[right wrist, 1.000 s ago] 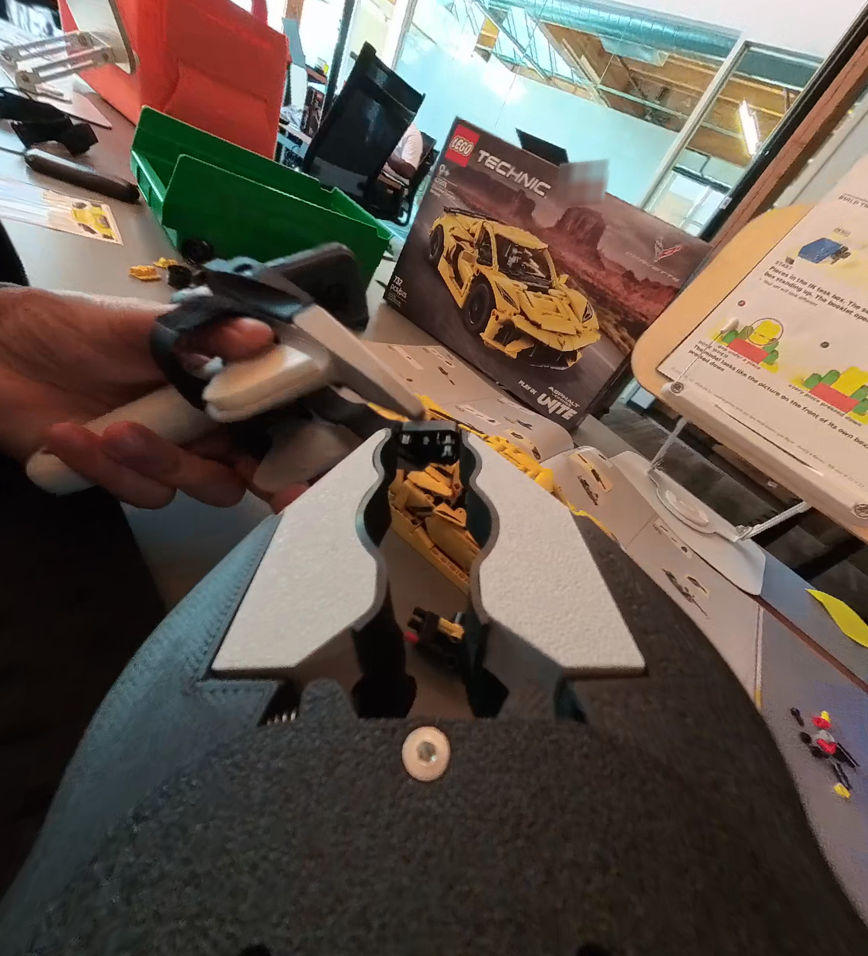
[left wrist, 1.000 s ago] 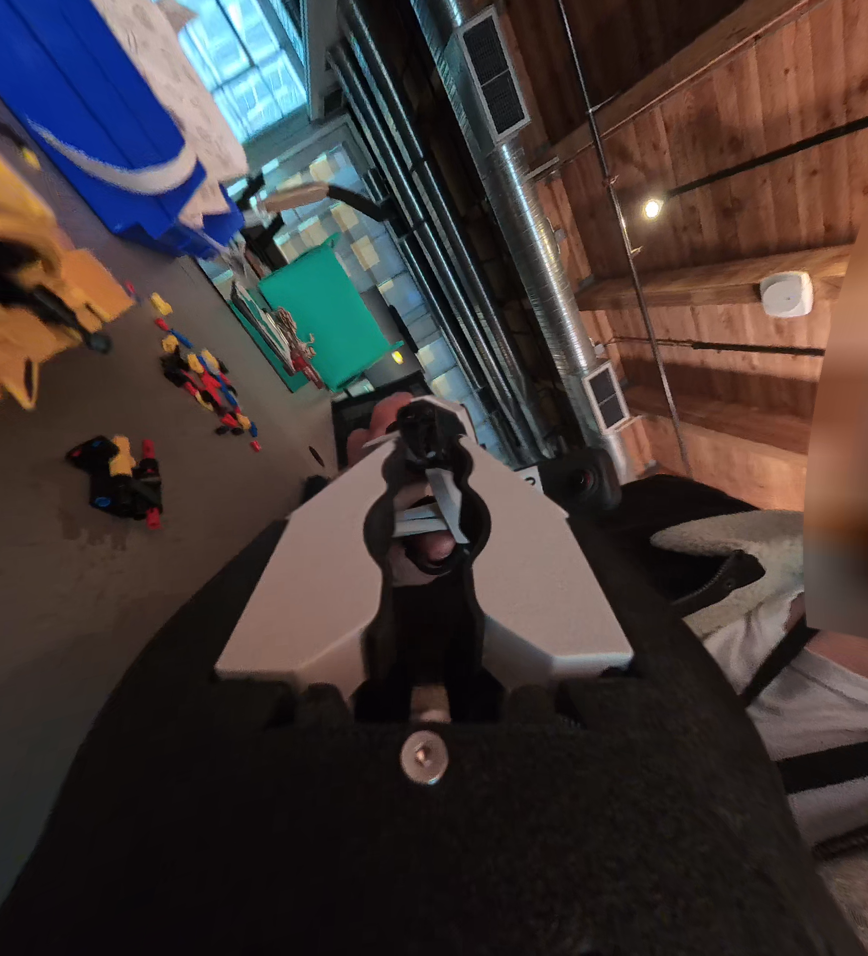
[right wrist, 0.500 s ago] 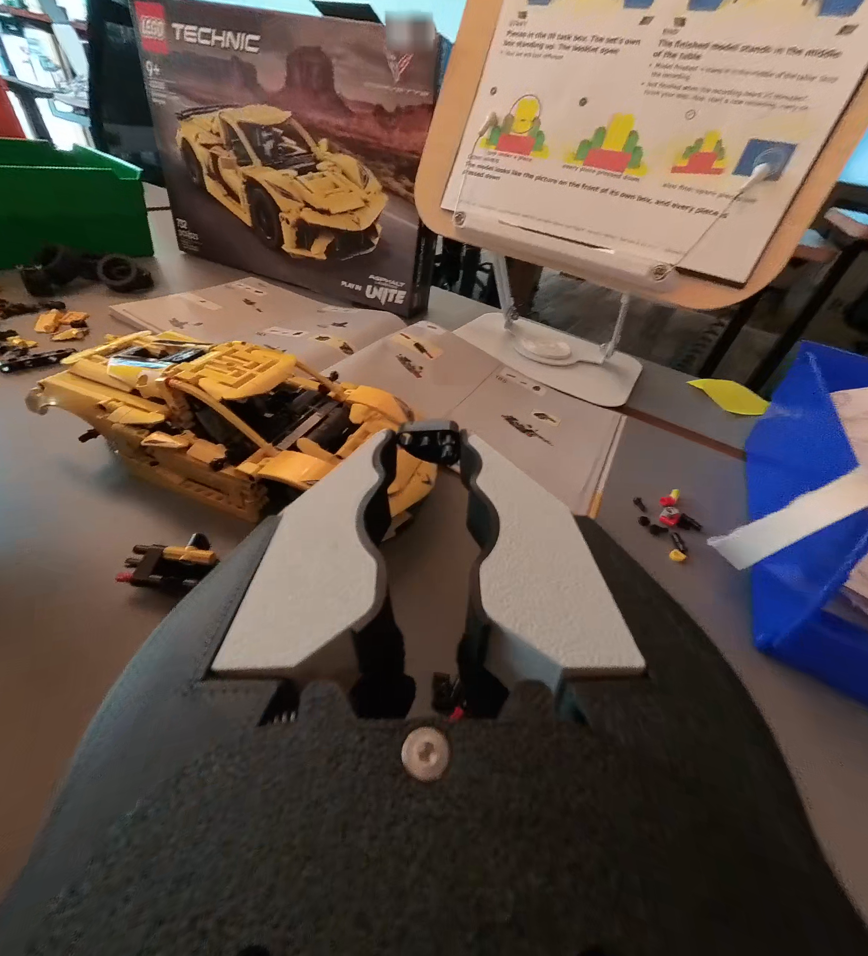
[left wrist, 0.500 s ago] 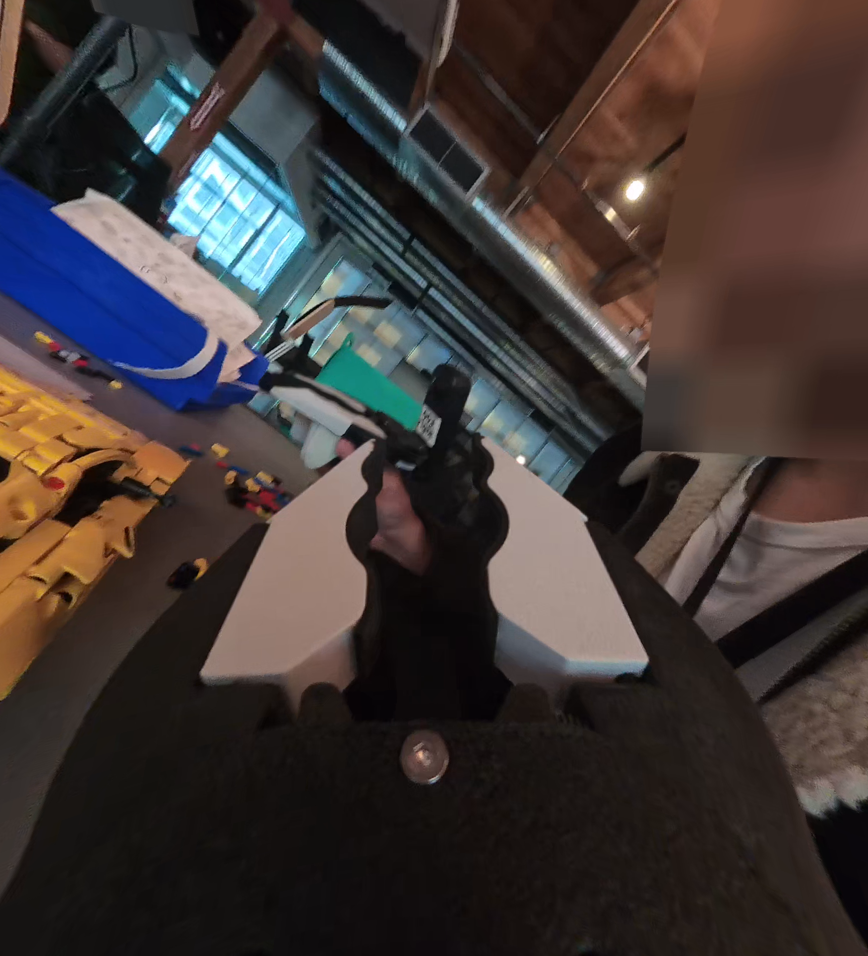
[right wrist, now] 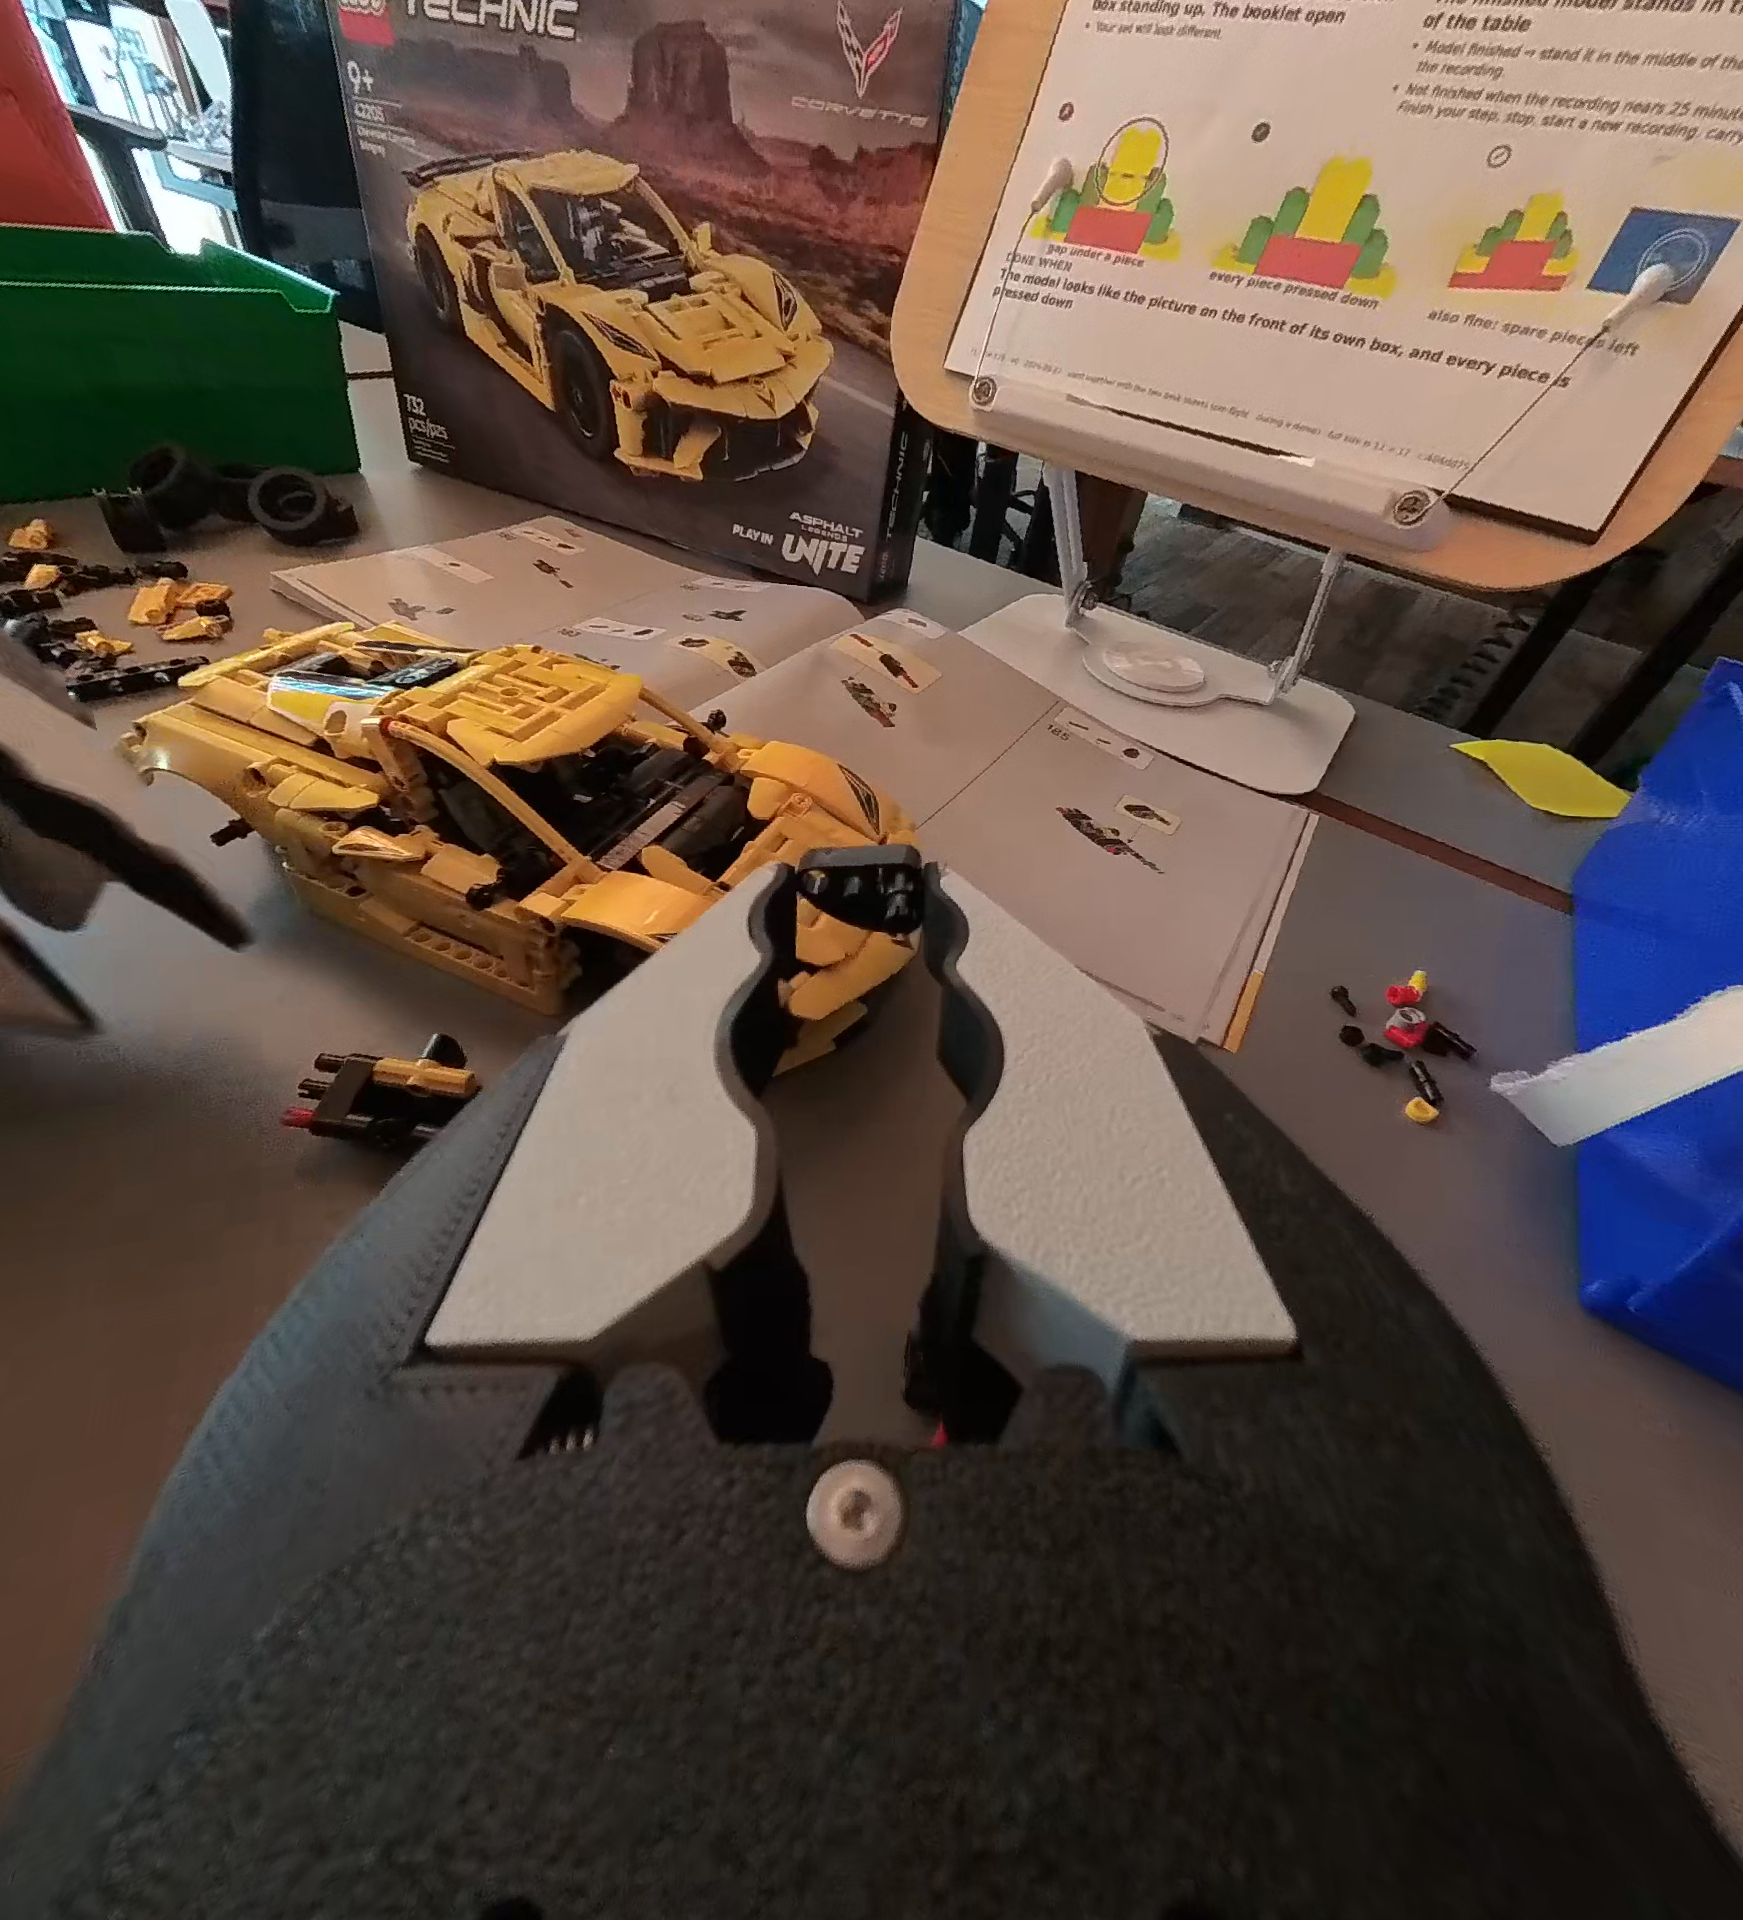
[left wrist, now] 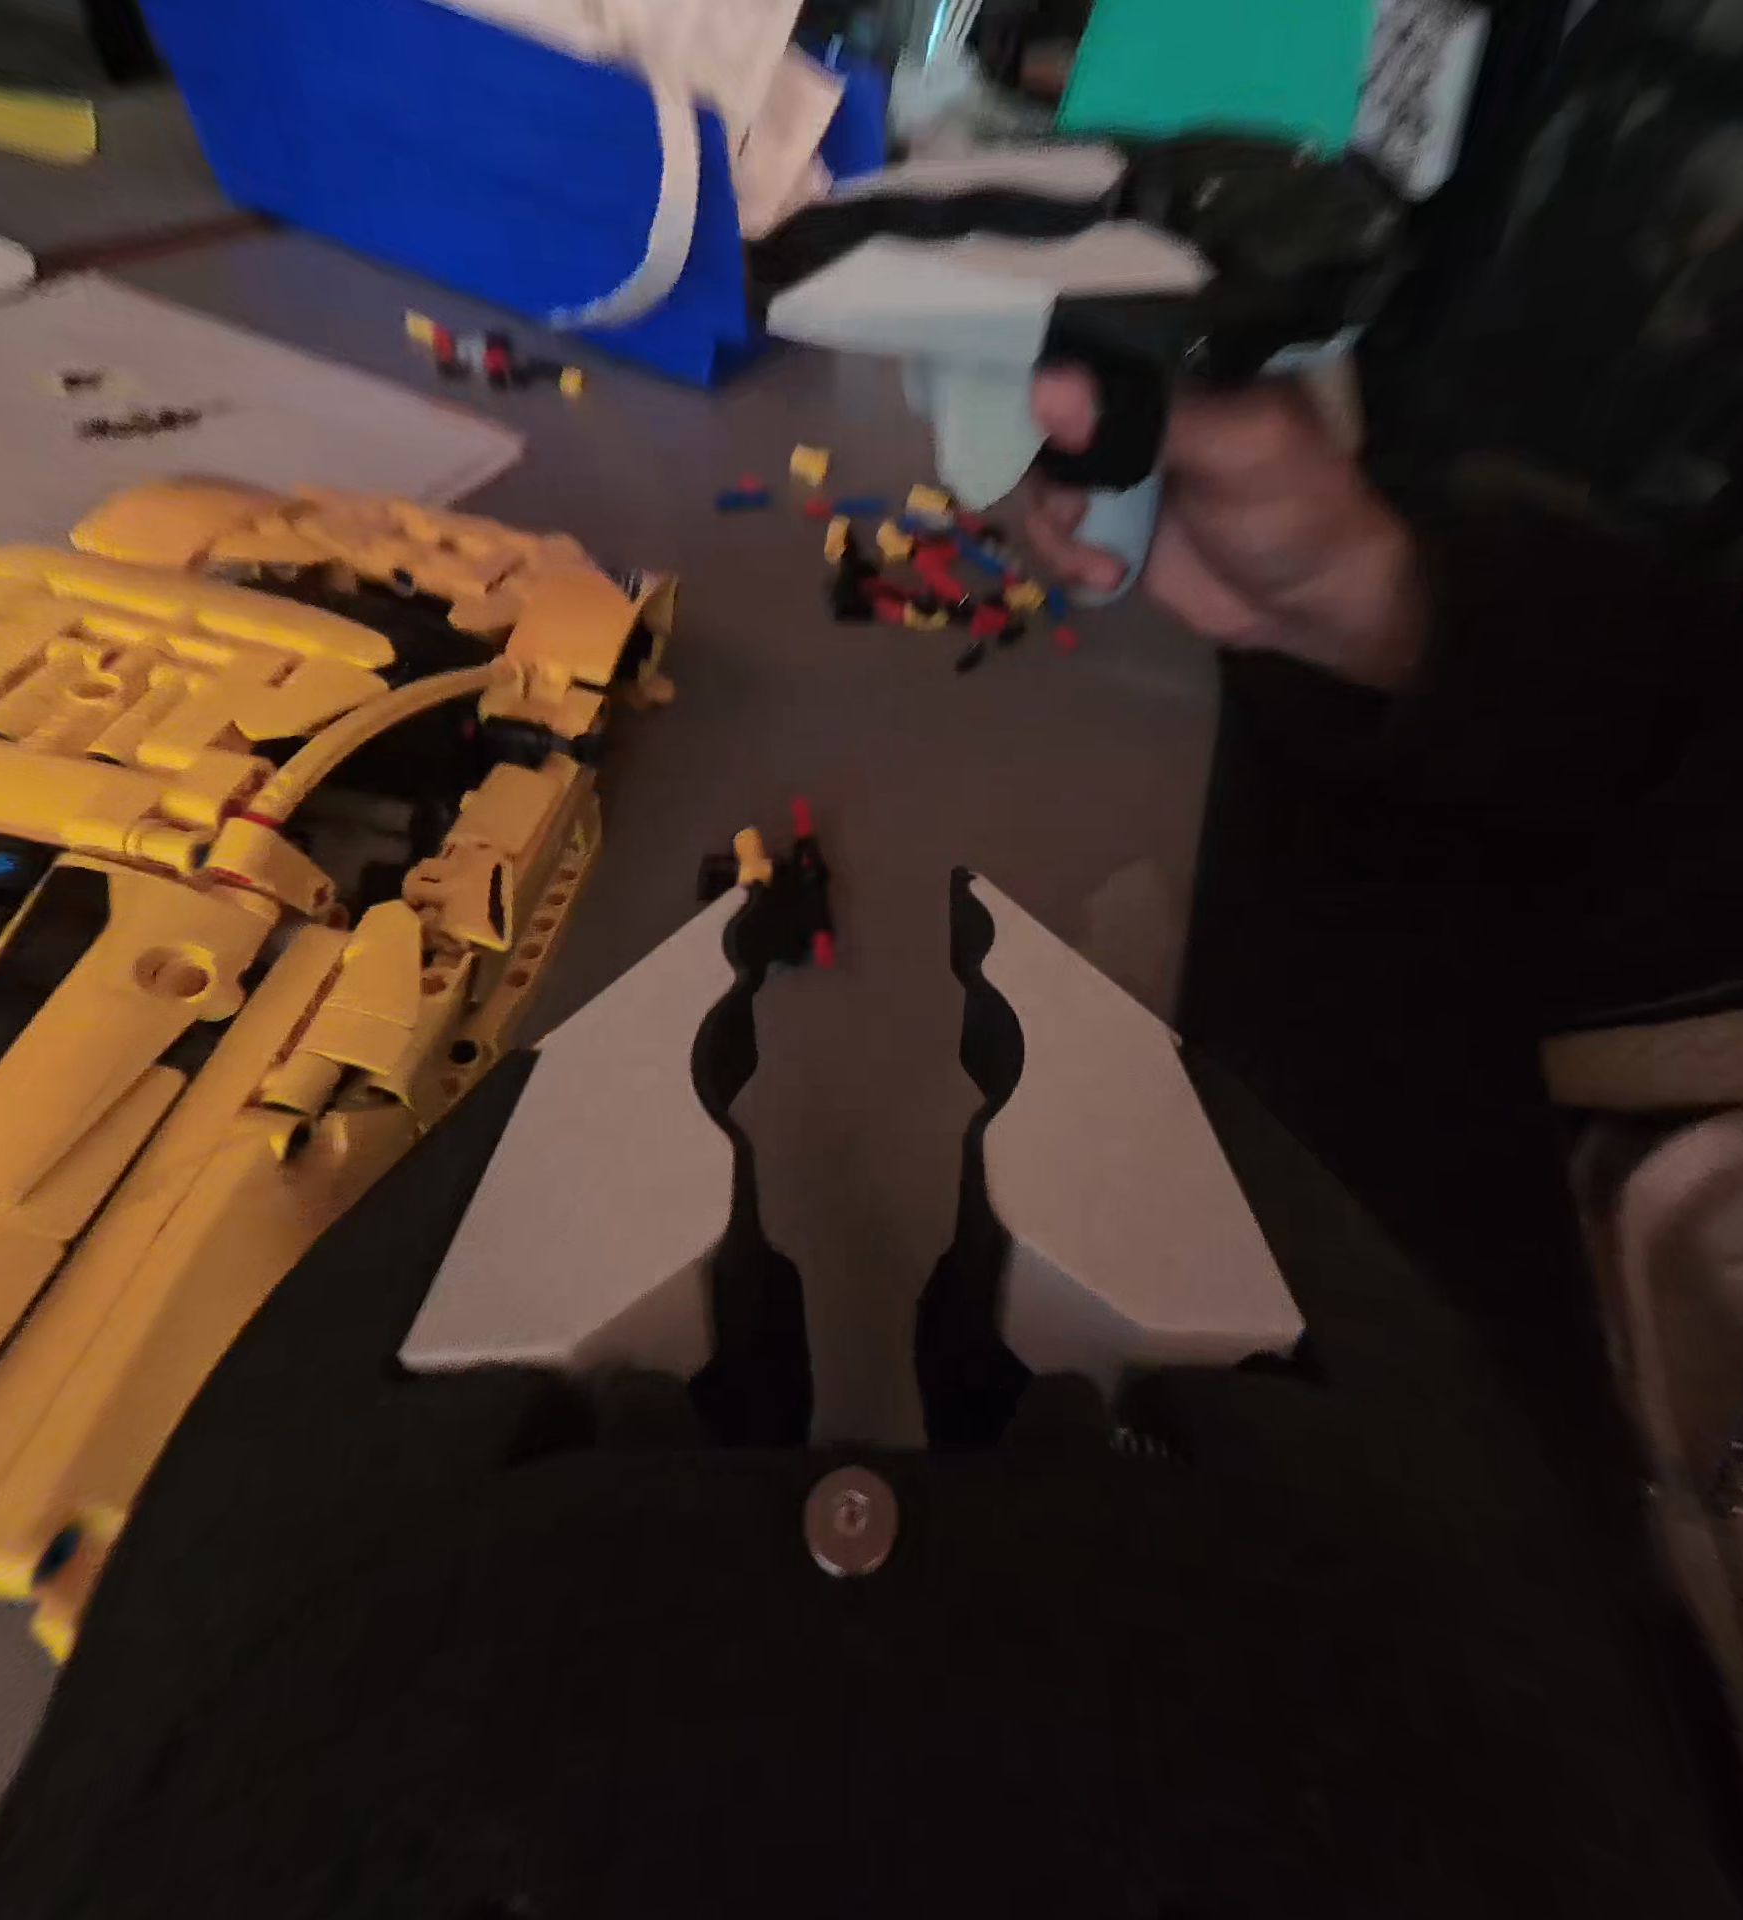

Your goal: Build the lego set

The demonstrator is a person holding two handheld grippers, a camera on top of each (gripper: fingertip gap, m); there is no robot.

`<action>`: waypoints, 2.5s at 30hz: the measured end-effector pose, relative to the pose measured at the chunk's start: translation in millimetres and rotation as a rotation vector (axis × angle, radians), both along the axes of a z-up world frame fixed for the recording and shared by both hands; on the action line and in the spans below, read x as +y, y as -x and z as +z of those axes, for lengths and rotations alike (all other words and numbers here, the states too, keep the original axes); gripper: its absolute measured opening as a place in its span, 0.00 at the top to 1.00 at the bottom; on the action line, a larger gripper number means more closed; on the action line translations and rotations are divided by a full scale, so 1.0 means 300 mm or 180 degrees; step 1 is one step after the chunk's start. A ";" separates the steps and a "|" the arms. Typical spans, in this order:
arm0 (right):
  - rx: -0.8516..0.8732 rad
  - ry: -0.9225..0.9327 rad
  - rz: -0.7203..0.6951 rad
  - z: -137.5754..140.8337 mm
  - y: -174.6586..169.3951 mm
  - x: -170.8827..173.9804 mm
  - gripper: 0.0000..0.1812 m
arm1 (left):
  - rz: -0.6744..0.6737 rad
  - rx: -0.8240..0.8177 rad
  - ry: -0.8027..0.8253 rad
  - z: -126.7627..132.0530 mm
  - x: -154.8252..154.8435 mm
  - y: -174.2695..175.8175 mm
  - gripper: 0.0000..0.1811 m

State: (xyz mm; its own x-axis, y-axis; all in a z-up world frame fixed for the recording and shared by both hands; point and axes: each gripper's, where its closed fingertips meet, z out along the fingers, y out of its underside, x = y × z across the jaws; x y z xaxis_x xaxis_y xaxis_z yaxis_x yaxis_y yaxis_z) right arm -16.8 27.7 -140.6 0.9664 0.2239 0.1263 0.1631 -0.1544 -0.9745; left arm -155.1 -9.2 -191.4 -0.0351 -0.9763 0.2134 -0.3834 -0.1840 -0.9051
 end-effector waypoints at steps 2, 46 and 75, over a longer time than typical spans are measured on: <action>0.0045 0.0017 0.0036 -0.002 0.006 -0.003 0.88 | -0.0018 0.0234 -0.0098 -0.039 0.007 -0.028 0.78; 0.1076 0.1111 0.2942 -0.069 0.419 -0.264 0.88 | -0.1004 0.0146 0.0148 0.037 -0.136 0.029 0.87; 0.0942 0.1738 0.3063 -0.156 0.359 -0.336 0.88 | -0.1134 0.0303 0.0046 -0.015 -0.206 0.016 0.87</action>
